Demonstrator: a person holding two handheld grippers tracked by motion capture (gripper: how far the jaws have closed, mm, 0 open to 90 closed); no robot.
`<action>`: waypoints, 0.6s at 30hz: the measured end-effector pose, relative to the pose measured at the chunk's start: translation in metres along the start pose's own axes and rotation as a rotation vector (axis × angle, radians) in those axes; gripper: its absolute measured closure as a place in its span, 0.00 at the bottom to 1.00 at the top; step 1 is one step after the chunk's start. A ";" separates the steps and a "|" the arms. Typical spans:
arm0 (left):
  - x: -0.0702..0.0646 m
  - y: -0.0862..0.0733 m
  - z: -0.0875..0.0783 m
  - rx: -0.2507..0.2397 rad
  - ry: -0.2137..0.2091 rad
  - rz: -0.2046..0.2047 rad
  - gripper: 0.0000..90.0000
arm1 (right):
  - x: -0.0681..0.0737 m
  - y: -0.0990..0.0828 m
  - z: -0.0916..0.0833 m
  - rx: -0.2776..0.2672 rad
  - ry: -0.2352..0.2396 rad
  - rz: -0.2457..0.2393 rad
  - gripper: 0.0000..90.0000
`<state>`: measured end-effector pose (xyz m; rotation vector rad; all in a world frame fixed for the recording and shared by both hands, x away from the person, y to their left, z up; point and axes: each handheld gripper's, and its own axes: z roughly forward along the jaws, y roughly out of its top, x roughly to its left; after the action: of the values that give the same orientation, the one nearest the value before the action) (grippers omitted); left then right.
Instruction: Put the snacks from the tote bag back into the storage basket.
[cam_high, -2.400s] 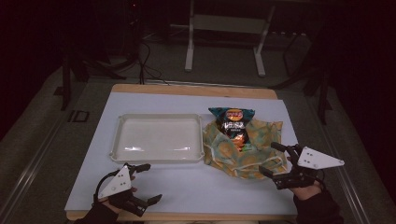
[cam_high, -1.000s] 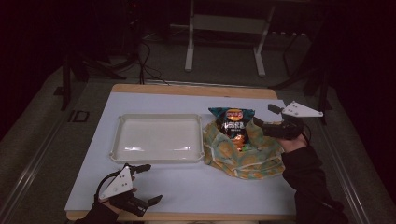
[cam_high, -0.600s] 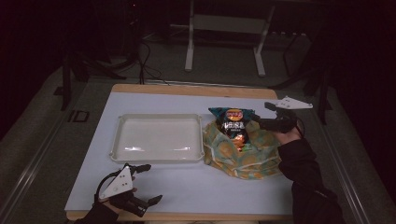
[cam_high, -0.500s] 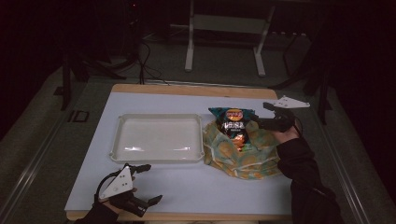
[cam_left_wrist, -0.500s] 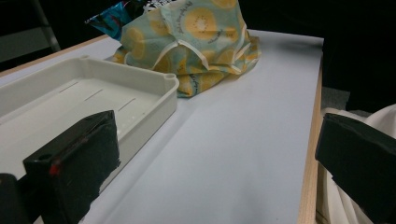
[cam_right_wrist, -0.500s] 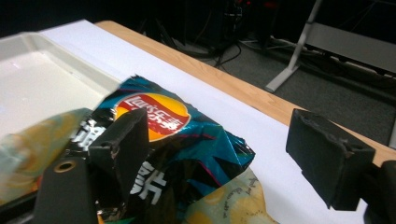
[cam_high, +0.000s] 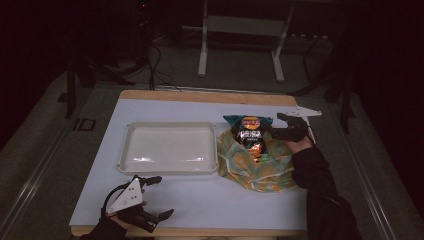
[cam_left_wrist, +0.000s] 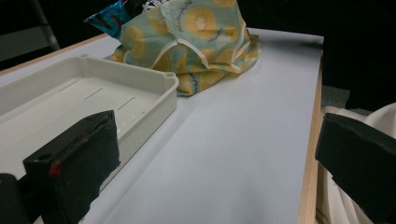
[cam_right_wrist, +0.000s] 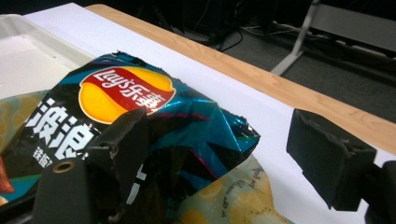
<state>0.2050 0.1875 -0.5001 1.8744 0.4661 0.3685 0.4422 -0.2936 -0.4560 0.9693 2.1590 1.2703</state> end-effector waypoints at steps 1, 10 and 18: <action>0.000 0.000 0.000 0.000 0.000 0.000 0.00 | 0.000 0.000 0.000 0.000 0.000 0.000 0.23; 0.000 0.000 0.000 0.004 -0.001 0.000 0.00 | -0.011 -0.011 0.018 0.050 0.039 0.032 0.24; 0.000 -0.001 0.000 0.008 -0.005 0.001 0.00 | -0.017 -0.016 0.028 0.085 0.111 0.030 0.38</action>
<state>0.2052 0.1873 -0.5008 1.8824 0.4637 0.3625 0.4666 -0.2956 -0.4825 0.9903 2.3079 1.2835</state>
